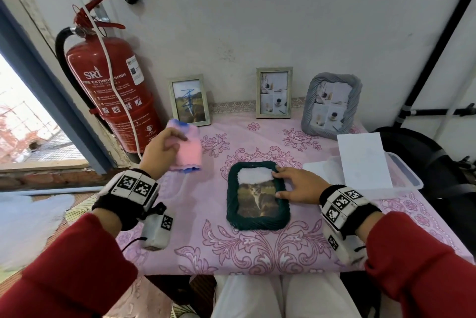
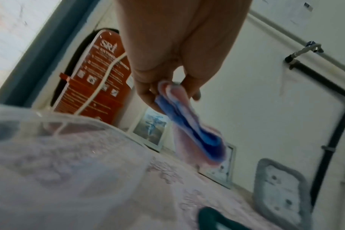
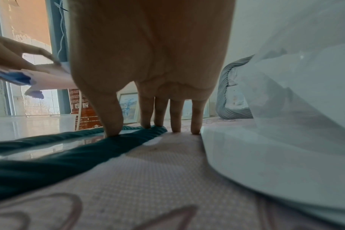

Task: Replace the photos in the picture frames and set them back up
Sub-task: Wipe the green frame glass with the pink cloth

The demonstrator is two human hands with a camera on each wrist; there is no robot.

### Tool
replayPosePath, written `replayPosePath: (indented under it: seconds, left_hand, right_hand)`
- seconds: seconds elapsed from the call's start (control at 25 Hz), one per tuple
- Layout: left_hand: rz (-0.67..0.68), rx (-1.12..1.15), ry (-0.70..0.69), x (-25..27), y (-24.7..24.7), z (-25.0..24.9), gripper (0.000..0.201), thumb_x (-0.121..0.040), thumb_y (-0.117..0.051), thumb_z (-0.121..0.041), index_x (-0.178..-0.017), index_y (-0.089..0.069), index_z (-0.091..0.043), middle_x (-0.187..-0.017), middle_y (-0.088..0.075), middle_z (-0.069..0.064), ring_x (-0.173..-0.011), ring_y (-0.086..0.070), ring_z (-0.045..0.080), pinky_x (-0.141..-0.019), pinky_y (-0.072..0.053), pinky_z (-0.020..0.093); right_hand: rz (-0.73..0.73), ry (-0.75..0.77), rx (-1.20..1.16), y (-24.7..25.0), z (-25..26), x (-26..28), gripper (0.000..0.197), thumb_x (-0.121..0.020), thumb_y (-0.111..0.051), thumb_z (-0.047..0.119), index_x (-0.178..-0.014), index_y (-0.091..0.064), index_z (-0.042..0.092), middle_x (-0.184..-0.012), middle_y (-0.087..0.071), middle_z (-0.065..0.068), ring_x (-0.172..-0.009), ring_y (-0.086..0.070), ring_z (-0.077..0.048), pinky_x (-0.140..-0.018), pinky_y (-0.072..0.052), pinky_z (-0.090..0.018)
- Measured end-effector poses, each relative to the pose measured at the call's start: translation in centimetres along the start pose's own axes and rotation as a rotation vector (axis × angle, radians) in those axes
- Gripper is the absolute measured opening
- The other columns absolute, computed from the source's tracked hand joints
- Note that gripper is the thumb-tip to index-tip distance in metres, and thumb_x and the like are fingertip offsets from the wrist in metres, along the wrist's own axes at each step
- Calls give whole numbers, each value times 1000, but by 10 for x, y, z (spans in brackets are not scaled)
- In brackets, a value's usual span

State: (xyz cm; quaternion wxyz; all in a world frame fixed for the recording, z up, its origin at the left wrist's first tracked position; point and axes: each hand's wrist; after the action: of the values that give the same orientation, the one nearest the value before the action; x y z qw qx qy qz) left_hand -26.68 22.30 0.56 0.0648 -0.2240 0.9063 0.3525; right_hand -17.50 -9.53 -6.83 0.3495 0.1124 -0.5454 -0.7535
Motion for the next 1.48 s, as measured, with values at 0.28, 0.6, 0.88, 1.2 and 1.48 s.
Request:
replayPosePath:
  seconds: [0.28,0.6,0.88,1.2,1.48]
  left_hand:
    - [194,-340,94,3,20,41,41,-79,-52,10,-113,-58,-12,-123,-53,11,-111,-50,28,-98,-42,41]
    - [352,36,272,14,10,59,47,-86,-51,14,-130,-47,0,-136,-45,20,-106,-49,23,-85,-48,24]
    - [264,-613,201,17,-2,69,48,-81,-62,-8,-127,-53,-18,-141,-29,16,-129,-35,31,-106,-32,30]
    - [537,-554,146,18,-13,84,57,-98,-43,-21,-148,-18,-12,-155,-19,13,-143,-23,29,-117,-19,32]
    - [429,-410,181,22,-11,71,52,-92,-54,-13,-141,-37,-7,-148,-36,15,-136,-36,28,-114,-26,32]
  right_hand:
    - [-14,-6,-21,2,2,0,68,-84,-64,43,-143,-37,21,-155,-25,1,-139,-32,-16,-113,-28,-29]
    - [-22,-7,-29,0,4,2,66,-84,-63,41,-142,-37,21,-156,-24,2,-138,-32,-16,-112,-28,-27]
    - [-34,-10,-37,-1,3,2,66,-84,-64,41,-142,-38,22,-155,-25,3,-138,-34,-15,-112,-29,-27]
    - [-52,-13,-41,-2,3,2,66,-83,-64,42,-141,-39,24,-155,-25,4,-137,-35,-14,-111,-30,-26]
    - [-53,-10,-40,-2,5,4,65,-84,-63,42,-141,-39,23,-155,-26,4,-137,-35,-15,-111,-30,-27]
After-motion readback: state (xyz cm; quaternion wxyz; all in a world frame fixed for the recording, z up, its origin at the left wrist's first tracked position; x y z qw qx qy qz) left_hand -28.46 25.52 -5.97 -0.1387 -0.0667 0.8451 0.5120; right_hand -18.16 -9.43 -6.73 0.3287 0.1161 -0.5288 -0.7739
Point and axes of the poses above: each hand's wrist, its own x-axis away from the middle knuckle, its own y-axis out of the back of the hand, z = x × y
